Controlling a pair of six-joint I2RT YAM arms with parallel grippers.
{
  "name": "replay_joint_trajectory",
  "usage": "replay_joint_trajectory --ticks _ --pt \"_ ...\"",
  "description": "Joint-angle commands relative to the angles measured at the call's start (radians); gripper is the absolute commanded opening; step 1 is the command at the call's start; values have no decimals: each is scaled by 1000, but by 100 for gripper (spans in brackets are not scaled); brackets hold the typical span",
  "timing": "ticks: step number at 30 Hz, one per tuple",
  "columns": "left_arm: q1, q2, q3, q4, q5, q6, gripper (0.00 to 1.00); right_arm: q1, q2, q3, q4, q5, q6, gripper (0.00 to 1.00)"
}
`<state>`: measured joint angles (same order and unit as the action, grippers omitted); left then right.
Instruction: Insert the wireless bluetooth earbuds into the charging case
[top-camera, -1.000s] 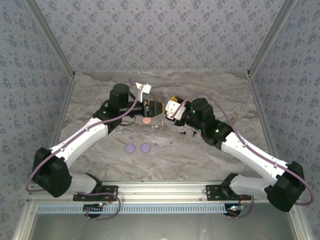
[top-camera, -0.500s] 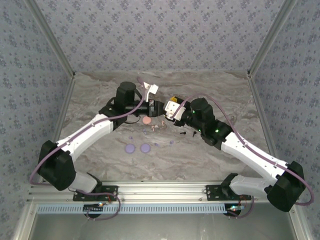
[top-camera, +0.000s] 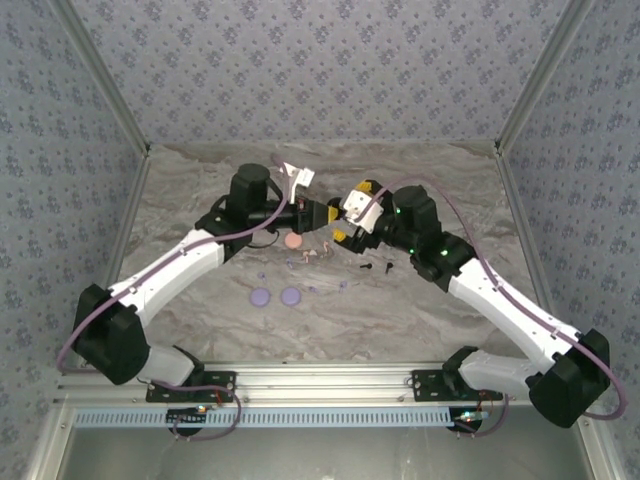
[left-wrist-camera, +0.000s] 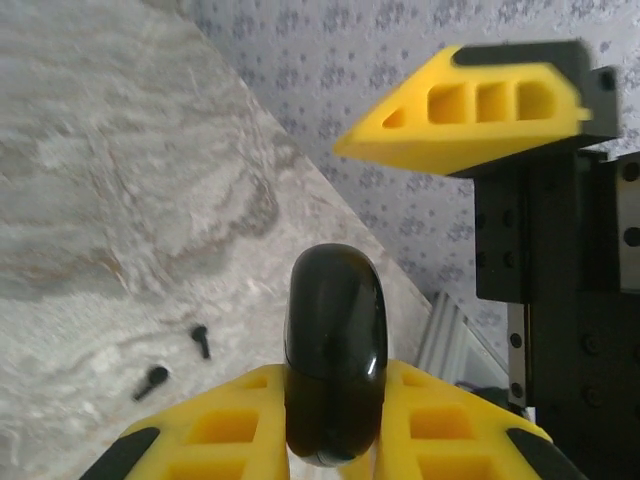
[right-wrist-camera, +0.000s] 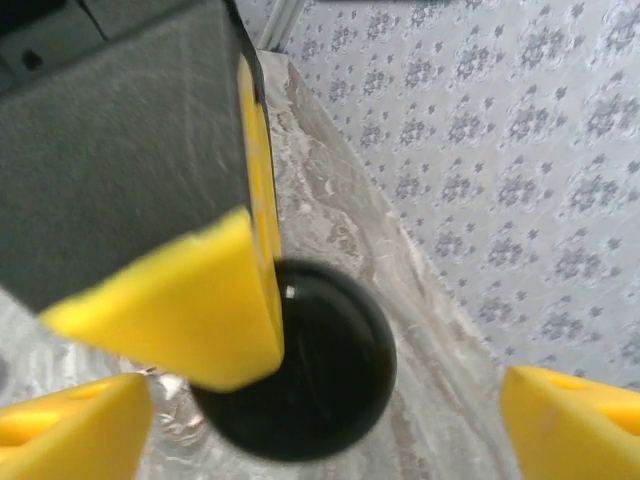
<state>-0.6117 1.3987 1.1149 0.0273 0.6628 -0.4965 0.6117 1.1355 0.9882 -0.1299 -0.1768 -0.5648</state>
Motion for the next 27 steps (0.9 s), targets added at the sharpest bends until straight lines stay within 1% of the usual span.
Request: replay_joint_trajectory --ticks 1,3,5,7,9,11,12,14,18,27 --pt "-7 -76 -44 115 -113 79 0 -70 -57 15 -78 -197 143 99" --pt "-9 -97 -73 164 -153 109 0 -137 -85 -6 -59 -329 237 100" --pt "-19 -117 -109 232 -177 156 0 -205 -114 -42 13 -445 361 100" --pt "-38 -137 -145 297 -190 226 0 -254 -131 -72 91 -507 474 100" --pt "-65 -151 -174 352 -177 322 0 -279 -135 -79 136 -543 547 100" --pt "-96 -159 -192 380 -180 414 0 -283 -135 -74 156 -546 590 99" --pt "-105 -161 -197 389 -178 438 0 -282 -134 -74 169 -552 602 97" --pt "-112 -157 -193 394 -166 465 0 -278 -134 -74 191 -545 621 97" --pt "-118 -143 -179 382 -136 481 0 -267 -120 -63 193 -520 618 97" --pt "-127 -130 -164 367 -113 493 0 -247 -63 -30 190 -472 607 97"
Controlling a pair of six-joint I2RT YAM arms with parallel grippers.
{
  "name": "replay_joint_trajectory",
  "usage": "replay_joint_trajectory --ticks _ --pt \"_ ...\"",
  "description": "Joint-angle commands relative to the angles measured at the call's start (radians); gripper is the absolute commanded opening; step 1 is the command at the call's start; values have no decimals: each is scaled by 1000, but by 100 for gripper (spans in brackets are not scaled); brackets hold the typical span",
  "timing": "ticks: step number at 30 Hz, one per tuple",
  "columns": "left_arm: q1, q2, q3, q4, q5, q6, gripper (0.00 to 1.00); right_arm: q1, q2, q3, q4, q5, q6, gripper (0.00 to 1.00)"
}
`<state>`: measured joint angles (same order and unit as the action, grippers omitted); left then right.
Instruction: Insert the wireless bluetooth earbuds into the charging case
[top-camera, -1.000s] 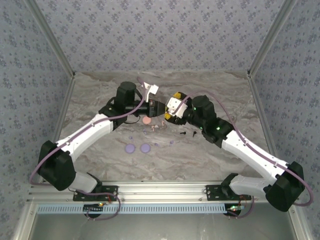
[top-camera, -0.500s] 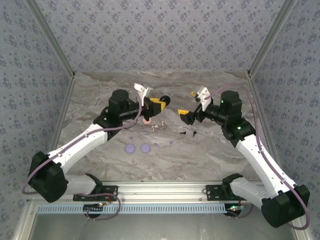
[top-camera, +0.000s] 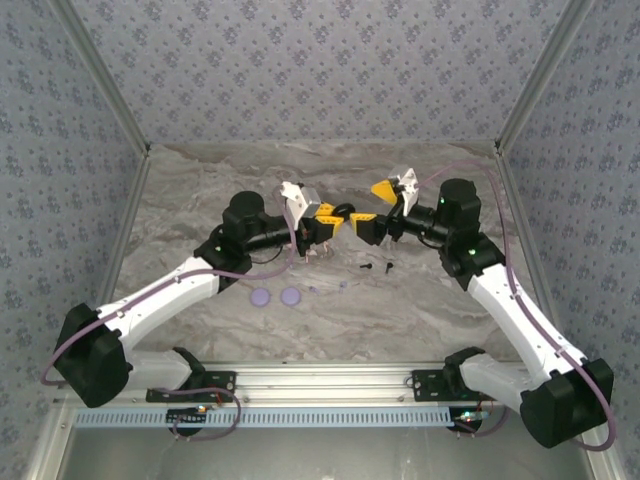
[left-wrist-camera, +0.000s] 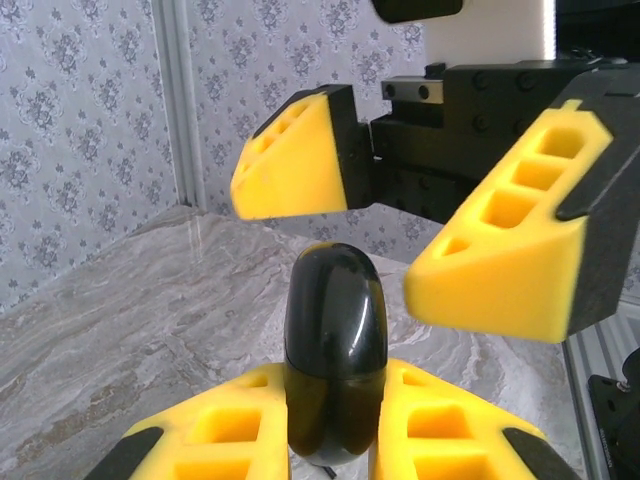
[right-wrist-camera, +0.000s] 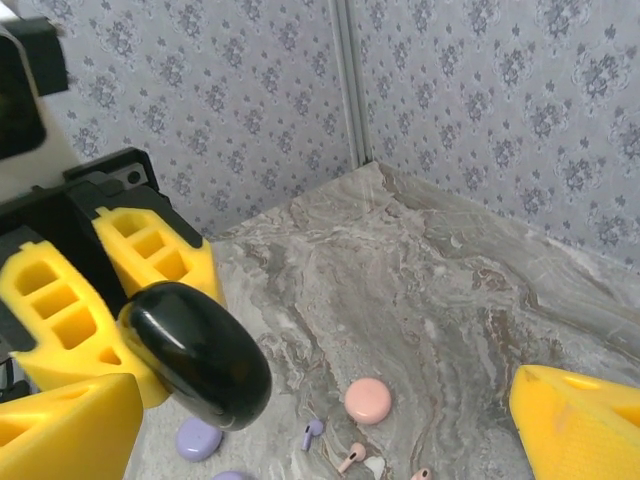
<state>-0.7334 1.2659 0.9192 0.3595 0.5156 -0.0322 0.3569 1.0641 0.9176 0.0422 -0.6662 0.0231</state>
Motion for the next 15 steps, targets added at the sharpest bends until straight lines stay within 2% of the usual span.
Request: replay_joint_trajectory --ticks 1,15 --pt "-6 3 32 35 37 29 0 7 14 44 19 24 21 97" --pt "-10 12 32 10 40 61 0 -1 70 99 8 54 21 97"
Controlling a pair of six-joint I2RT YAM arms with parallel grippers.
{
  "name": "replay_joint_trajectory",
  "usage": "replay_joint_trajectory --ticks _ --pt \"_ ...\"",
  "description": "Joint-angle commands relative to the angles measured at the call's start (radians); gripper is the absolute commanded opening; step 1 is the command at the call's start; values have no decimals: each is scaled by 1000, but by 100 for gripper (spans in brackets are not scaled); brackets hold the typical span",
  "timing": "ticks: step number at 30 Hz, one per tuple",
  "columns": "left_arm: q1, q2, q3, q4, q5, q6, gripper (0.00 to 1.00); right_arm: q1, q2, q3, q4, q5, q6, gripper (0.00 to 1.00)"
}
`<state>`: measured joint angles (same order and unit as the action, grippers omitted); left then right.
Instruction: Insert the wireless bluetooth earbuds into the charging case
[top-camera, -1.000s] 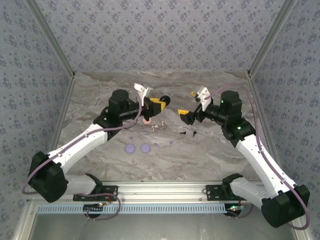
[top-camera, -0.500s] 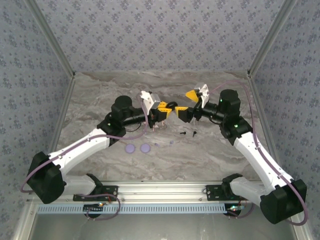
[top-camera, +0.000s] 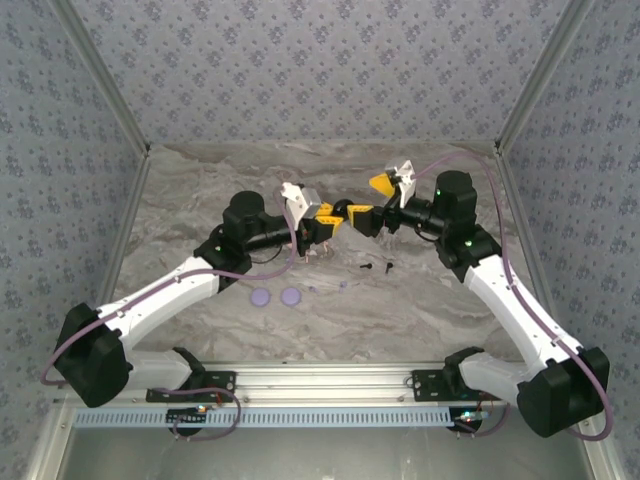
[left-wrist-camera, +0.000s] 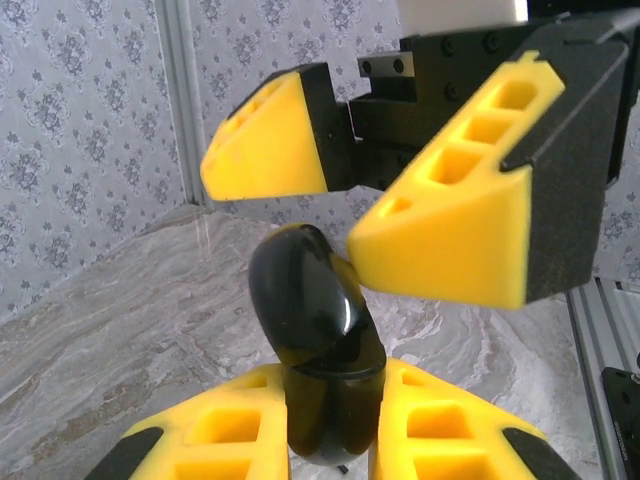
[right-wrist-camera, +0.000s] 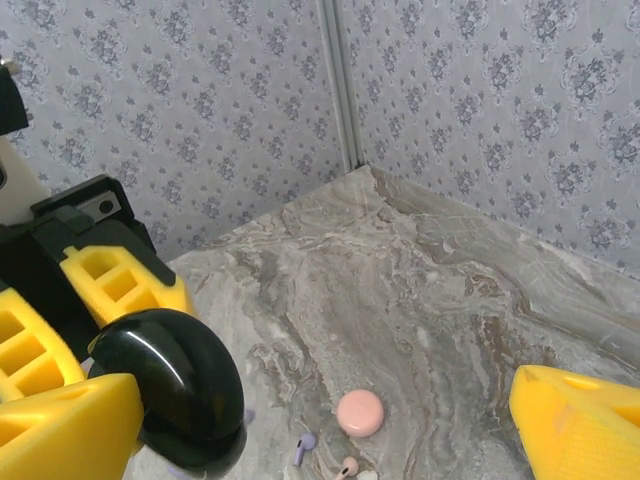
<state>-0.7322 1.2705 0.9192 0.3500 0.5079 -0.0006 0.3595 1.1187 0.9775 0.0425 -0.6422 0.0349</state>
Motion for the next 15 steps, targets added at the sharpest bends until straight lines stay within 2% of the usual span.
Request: replay_joint_trajectory --ticks 1,10,15 --pt "-13 7 31 20 47 36 0 -4 19 42 7 30 11 97" --pt "-25 0 -11 51 -6 90 0 -24 21 61 -23 4 24 97" --pt "-25 -20 -63 94 -68 107 0 -57 -46 57 -80 -4 65 98"
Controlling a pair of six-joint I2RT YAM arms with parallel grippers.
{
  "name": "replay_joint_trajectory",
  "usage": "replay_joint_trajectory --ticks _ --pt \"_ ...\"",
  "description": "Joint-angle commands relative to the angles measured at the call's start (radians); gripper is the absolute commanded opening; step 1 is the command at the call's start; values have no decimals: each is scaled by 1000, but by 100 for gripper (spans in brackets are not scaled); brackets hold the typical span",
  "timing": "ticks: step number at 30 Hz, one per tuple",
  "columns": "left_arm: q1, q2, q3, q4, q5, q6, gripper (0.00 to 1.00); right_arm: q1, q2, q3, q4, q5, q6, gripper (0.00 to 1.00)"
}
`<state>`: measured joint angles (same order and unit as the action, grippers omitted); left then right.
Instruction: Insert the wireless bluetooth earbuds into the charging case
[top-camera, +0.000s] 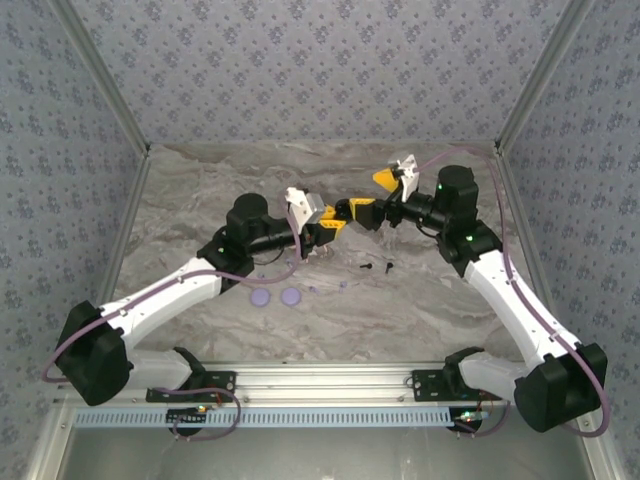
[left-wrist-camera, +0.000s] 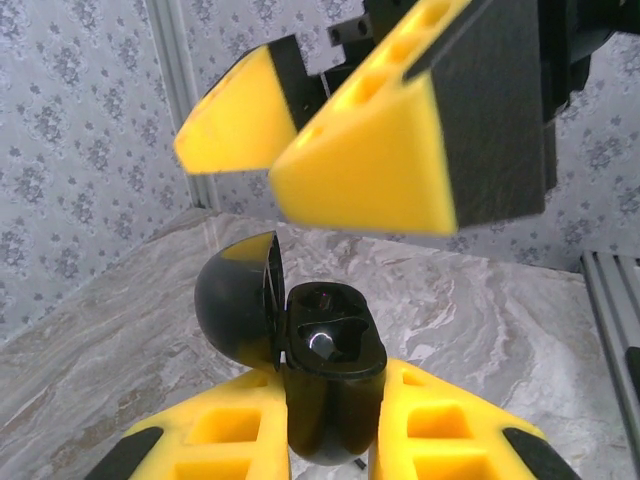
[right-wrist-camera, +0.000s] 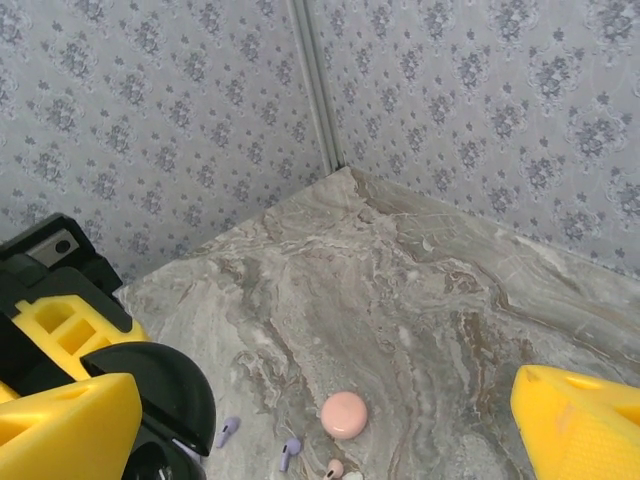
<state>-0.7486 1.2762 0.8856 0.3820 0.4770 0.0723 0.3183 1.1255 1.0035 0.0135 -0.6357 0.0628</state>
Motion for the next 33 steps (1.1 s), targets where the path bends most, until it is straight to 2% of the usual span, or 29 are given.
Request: replay_joint_trajectory --ticks 1,5,10,14,17,20,24,33 --pt "-9 -34 -50 86 -48 42 0 -20 -65 38 -102 9 37 98" --pt "-8 -78 -158 201 -109 60 0 -41 -82 72 -352 141 68 98" --pt "-9 -138 -214 195 -132 67 0 -63 -59 34 -591 356 185 96" --pt "-8 -168 -224 152 -136 68 0 -62 -7 -30 -651 387 240 94" --pt "-9 -181 -224 133 -141 70 0 -63 91 -16 -717 422 274 92" --pt "-8 -185 -223 129 -143 68 0 -58 211 8 -761 456 257 83" --pt "-9 -186 -217 125 -140 66 0 -47 328 14 -733 472 258 72" --pt "-9 -191 -214 111 -140 56 0 -4 520 93 -721 559 241 59"
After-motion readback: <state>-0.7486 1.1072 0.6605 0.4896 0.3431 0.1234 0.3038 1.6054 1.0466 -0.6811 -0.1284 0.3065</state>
